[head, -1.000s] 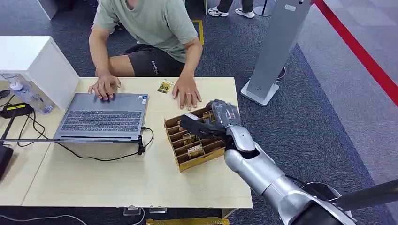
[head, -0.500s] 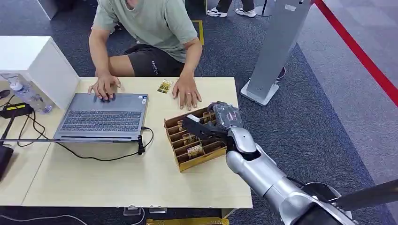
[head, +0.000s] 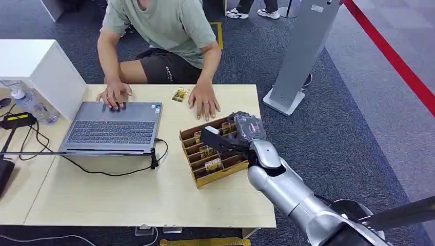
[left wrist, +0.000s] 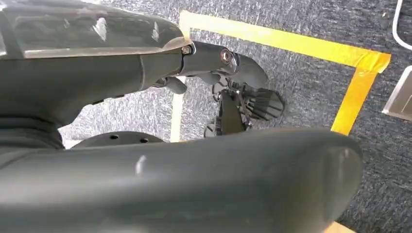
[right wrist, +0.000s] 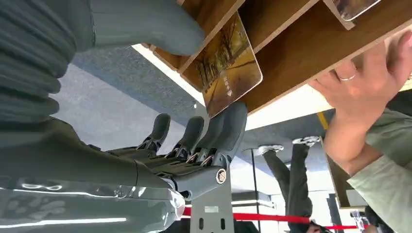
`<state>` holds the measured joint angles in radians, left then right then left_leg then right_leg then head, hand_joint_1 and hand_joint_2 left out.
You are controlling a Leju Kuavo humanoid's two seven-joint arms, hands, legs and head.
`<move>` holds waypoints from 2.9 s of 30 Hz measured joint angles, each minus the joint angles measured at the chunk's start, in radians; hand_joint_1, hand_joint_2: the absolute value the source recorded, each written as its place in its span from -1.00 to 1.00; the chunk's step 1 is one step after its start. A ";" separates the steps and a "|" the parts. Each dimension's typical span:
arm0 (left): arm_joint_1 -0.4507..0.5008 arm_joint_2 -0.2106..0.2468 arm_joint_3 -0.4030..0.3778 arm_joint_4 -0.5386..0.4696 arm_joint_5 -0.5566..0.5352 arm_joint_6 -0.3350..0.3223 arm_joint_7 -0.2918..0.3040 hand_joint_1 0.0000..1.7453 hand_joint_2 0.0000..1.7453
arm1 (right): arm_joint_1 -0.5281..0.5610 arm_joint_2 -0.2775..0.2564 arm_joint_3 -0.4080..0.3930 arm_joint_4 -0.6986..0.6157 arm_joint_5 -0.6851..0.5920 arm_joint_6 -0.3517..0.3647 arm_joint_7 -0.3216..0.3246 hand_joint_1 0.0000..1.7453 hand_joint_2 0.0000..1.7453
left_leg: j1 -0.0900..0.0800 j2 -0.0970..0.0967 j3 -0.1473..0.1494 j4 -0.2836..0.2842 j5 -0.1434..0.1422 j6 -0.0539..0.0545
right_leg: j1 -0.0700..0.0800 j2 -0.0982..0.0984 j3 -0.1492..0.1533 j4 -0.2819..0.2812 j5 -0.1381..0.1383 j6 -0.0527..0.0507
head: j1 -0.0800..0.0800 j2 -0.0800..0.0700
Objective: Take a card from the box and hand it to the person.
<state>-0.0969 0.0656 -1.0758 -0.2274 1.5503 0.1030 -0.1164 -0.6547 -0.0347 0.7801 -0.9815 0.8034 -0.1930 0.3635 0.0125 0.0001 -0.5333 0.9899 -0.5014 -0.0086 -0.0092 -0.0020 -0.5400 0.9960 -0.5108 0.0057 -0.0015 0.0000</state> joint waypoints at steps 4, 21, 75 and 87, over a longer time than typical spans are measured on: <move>0.000 0.000 0.001 0.000 0.000 -0.003 -0.001 -1.00 -1.00 | 0.000 0.000 -0.001 -0.002 0.003 0.005 0.001 -0.12 1.00 | 0.000 0.000 0.000 0.000 0.000 0.000 | 0.000 0.000 0.000 0.000 0.000 0.000 | 0.000 0.000; 0.000 0.000 0.002 0.000 0.001 -0.010 -0.002 -1.00 -1.00 | 0.012 -0.001 -0.020 -0.007 0.017 0.013 -0.001 0.14 1.00 | 0.000 0.000 0.000 0.000 0.000 0.000 | 0.000 0.000 0.000 0.000 0.000 0.000 | 0.000 0.000; 0.001 -0.001 0.028 0.001 0.012 -0.001 -0.027 -1.00 -1.00 | 0.012 0.003 -0.031 -0.027 0.031 0.011 -0.026 0.64 1.00 | 0.000 0.000 0.000 0.000 0.000 0.000 | 0.000 0.000 0.000 0.000 0.000 0.000 | 0.000 0.000; 0.004 -0.002 0.041 0.001 0.015 0.001 -0.031 -1.00 -1.00 | 0.002 -0.031 -0.044 -0.280 0.084 0.026 0.041 0.64 1.00 | 0.000 0.000 0.000 0.000 0.000 0.000 | 0.000 0.000 0.000 0.000 0.000 0.000 | 0.000 0.000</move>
<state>-0.0926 0.0641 -1.0346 -0.2262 1.5652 0.1038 -0.1469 -0.6532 -0.0656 0.7362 -1.2620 0.8873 -0.1675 0.4044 0.0125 0.0003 -0.5333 0.9899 -0.5014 -0.0086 -0.0092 -0.0019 -0.5403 0.9959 -0.5107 0.0057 -0.0015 0.0000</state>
